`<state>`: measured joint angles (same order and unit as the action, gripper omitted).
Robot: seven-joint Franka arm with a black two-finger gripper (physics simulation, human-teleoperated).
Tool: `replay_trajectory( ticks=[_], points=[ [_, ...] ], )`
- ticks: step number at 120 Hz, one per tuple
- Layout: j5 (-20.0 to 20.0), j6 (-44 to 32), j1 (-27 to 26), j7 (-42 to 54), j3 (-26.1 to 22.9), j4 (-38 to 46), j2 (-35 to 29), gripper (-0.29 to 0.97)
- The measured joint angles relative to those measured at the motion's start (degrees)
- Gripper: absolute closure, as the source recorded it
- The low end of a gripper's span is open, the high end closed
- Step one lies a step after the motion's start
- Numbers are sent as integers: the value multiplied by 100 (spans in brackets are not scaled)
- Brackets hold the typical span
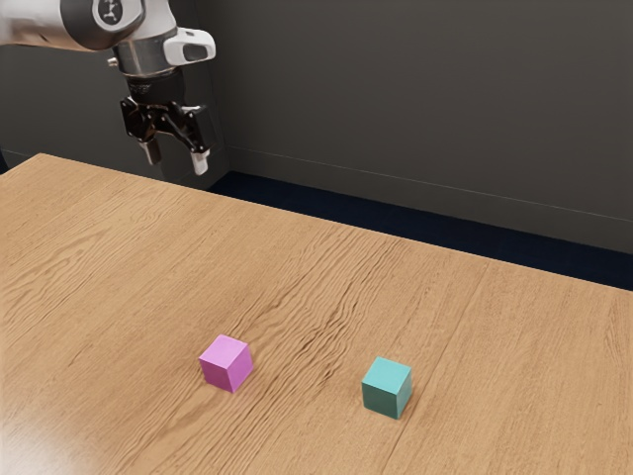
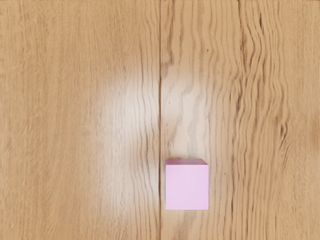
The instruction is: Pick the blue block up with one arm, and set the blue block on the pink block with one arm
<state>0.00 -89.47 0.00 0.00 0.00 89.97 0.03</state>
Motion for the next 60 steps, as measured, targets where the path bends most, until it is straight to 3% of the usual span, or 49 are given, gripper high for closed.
replay_trajectory(
  ticks=[1,4,7,10,16,25,53,60],
  points=[
    [0,-2,0,0,0,0,0,0],
    [-106,123,-812,61,858,-896,331,0],
    [-193,234,-1153,120,1394,-1465,539,1],
    [-264,331,-1091,177,1730,-1823,671,1],
    [-368,494,-443,283,2088,-2189,797,2],
    [-464,674,18,428,2272,-2369,856,1],
    [-566,950,-85,776,2323,-2442,890,2],
    [-554,1010,-121,833,2287,-2857,694,2]
  ],
)
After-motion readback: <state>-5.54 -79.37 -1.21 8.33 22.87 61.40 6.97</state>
